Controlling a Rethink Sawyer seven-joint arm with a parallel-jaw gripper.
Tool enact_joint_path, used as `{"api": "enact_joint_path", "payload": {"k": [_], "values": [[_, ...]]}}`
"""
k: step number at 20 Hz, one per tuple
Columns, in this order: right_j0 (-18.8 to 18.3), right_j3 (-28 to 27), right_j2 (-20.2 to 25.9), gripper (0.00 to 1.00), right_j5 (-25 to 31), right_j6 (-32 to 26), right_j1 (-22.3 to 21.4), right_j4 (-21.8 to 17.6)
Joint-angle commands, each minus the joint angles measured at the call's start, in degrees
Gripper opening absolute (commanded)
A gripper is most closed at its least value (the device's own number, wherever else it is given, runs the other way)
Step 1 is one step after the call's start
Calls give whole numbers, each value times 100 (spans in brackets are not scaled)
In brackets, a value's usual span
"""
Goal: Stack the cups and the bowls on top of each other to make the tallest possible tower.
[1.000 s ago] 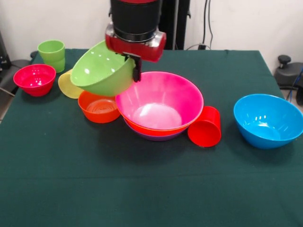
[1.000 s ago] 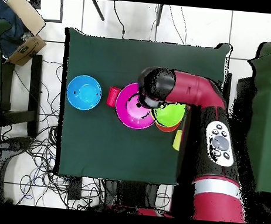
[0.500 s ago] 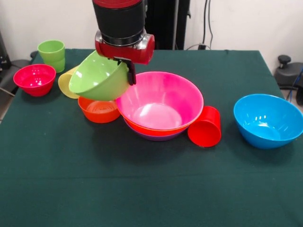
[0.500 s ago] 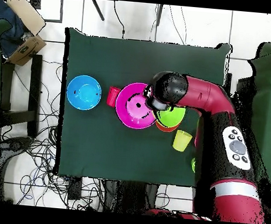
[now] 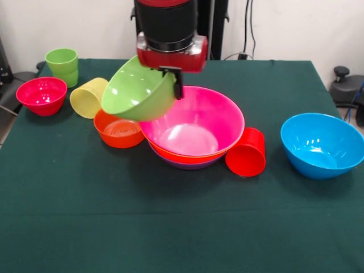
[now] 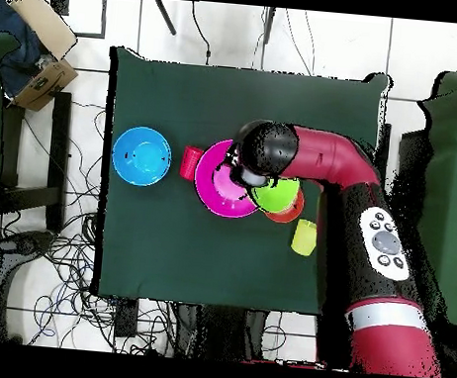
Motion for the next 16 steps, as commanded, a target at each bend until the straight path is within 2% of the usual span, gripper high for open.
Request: {"api": "enact_joint_path", "payload": {"k": [1,6,13,16], "values": [[351,13,554,0,544,-851,-209,-141],[607,-273,452,0,638,-594,-203,-173],[874,-243,277,0,-129,-77,-57,-215],[935,-262,246,0,-146,-57,-8,-205]]}}
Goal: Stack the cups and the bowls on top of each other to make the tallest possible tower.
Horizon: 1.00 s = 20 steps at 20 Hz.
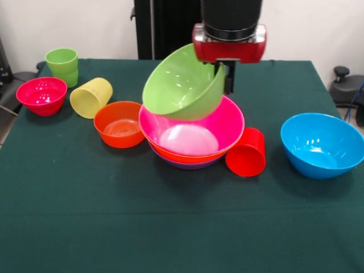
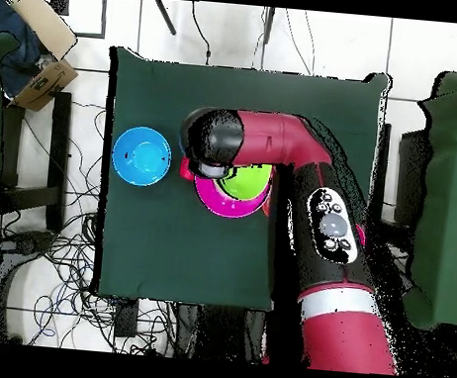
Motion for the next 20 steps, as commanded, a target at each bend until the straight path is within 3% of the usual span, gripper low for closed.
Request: {"api": "enact_joint_path", "payload": {"k": [1,8,18,20], "values": [[217,-167,194,0,-138,-153,156,-195],[285,-356,112,0,98,-259,237,-263],[57,-476,119,0,222,-298,345,-109],[59,-683,141,0,588,-685,407,-288]]}}
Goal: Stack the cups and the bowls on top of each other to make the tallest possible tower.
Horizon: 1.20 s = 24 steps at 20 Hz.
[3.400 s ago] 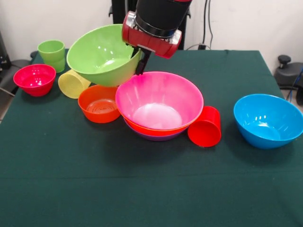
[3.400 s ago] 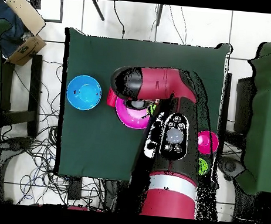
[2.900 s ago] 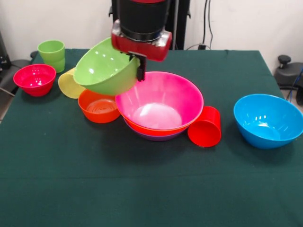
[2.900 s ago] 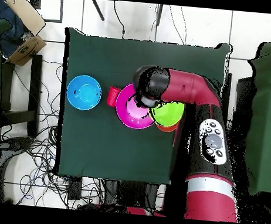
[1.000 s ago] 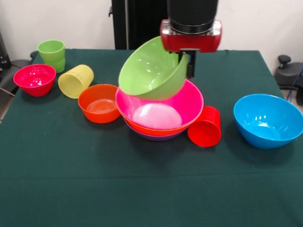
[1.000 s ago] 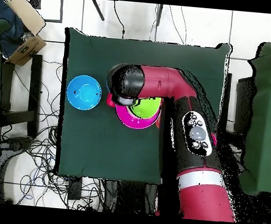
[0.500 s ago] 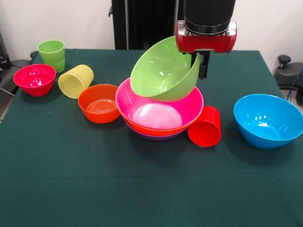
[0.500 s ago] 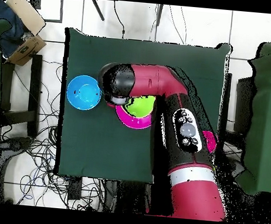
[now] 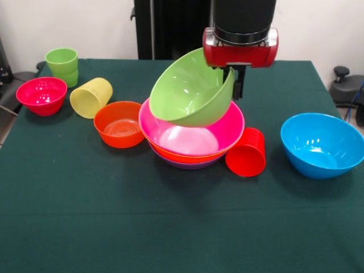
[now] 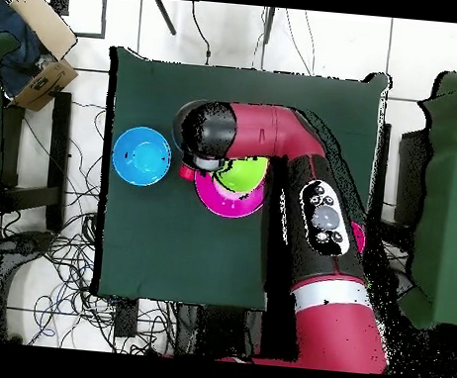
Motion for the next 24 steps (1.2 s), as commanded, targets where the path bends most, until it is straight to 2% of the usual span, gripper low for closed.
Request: {"api": "enact_joint_path", "payload": {"k": [1,6,8,10,14,24], "values": [[-36,-507,144,0,656,-742,357,-313],[-118,-702,233,0,966,-911,493,-227],[-104,-668,185,0,925,-902,439,-290],[-100,-736,252,0,1015,-1123,456,-355],[-131,-559,274,0,896,-1168,372,-386],[-244,-460,326,0,1004,-1398,340,-410]]}}
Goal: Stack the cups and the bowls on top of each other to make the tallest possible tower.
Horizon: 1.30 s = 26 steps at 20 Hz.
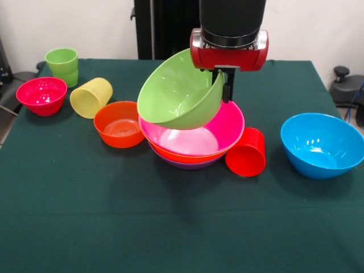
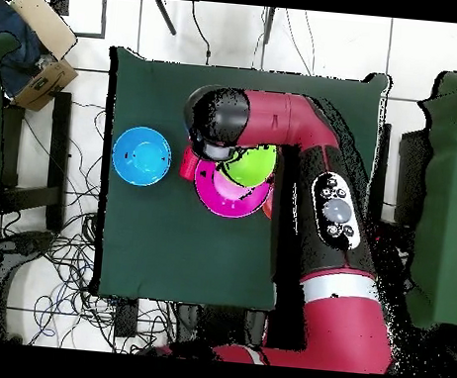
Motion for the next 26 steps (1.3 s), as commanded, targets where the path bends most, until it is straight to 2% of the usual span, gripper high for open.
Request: {"api": "enact_joint_path", "payload": {"k": [1,8,12,16,20,26], "values": [[-202,87,324,0,474,-1399,158,-395],[-327,499,353,0,74,-1300,61,-403],[-279,415,321,0,223,-1289,62,-489],[-189,296,149,0,326,-1003,79,-556],[-200,216,183,0,509,-1204,104,-603],[-107,308,97,0,312,-861,51,-569]]}}
